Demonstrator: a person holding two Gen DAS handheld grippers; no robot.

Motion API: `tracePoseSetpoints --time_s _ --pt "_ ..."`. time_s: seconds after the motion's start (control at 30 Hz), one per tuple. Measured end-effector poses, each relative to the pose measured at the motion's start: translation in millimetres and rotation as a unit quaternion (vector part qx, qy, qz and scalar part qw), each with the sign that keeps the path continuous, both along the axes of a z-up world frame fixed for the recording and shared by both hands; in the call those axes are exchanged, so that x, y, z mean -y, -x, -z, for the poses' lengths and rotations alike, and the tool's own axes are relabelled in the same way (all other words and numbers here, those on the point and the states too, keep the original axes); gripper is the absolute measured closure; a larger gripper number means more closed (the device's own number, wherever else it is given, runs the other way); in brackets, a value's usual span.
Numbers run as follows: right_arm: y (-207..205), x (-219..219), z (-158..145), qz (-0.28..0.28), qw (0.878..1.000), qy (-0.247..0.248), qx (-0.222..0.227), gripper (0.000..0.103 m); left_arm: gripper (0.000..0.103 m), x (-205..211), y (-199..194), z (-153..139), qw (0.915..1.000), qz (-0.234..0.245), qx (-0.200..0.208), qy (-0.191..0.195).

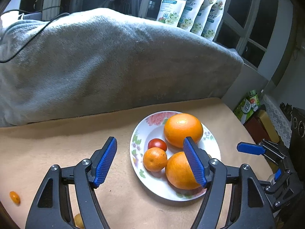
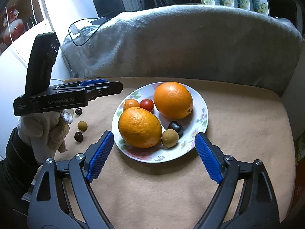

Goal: Organize fruits
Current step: 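Move the left gripper to the orange kumquat while the right gripper approaches another yellow-green fruit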

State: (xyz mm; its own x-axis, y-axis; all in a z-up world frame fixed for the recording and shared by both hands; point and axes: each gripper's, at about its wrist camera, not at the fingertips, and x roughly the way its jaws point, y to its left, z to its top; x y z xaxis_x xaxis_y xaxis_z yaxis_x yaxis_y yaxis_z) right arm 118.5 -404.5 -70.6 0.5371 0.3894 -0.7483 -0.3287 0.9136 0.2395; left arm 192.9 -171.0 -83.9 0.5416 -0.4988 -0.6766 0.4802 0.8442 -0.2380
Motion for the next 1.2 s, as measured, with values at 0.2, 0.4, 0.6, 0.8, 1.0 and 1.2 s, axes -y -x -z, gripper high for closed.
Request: tracePoseSetpoints --time_s 0.2,0.4,0.6,0.8,1.0,1.2 --pt "8.7 -3.5 -6.6 0.004 1.0 0.004 0.013 0.014 0.031 -8.6 14.9 -7.9 0.9998 -0.004 0.018 0.0" --pt "21.6 -12.7 -14.7 -0.001 0.999 0.014 0.031 0.014 0.031 -28.4 34.1 -13.6 0.9994 -0.019 0.03 0.002" --pt "35.0 -29.9 -25.4 -0.018 0.999 0.005 0.051 0.014 0.031 -64.7 54.5 -11.1 0.9986 -0.047 0.025 -0.005" --pt "42.6 -54.0 -29.7 -0.043 0.997 -0.003 0.069 0.014 0.031 -106.1 76.7 -6.8 0.9962 -0.083 0.02 -0.019" --pt "43.2 -79.6 -28.2 -0.069 0.996 -0.007 0.063 0.014 0.031 -145.4 91.8 -0.3 0.991 -0.13 0.014 -0.027" --pt "42.0 -108.9 -22.5 -0.106 0.993 -0.001 0.047 0.014 0.031 -178.2 103.4 9.7 0.9852 -0.169 0.007 -0.028"
